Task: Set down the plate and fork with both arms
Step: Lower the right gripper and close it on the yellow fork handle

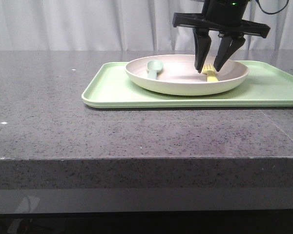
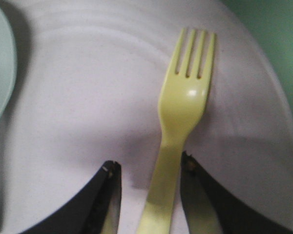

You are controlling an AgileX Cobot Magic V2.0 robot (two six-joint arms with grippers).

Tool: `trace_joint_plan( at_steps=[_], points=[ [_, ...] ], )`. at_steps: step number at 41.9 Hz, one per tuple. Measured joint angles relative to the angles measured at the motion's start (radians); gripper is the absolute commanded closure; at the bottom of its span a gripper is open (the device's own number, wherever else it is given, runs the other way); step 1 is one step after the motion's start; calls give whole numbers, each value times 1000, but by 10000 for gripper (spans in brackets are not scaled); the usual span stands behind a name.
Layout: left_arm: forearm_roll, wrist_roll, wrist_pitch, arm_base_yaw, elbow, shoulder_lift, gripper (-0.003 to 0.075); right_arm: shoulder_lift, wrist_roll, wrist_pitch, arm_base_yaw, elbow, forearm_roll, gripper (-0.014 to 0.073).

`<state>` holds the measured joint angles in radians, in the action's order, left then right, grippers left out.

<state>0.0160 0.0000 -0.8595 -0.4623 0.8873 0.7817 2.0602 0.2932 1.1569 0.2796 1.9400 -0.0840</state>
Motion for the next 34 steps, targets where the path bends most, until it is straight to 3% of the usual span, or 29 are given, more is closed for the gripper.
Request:
trace_joint_plan(
  at_steps=[34],
  points=[
    [0,0,0,0,0,0,462,30,2,-7,0,0,27,274]
  ],
)
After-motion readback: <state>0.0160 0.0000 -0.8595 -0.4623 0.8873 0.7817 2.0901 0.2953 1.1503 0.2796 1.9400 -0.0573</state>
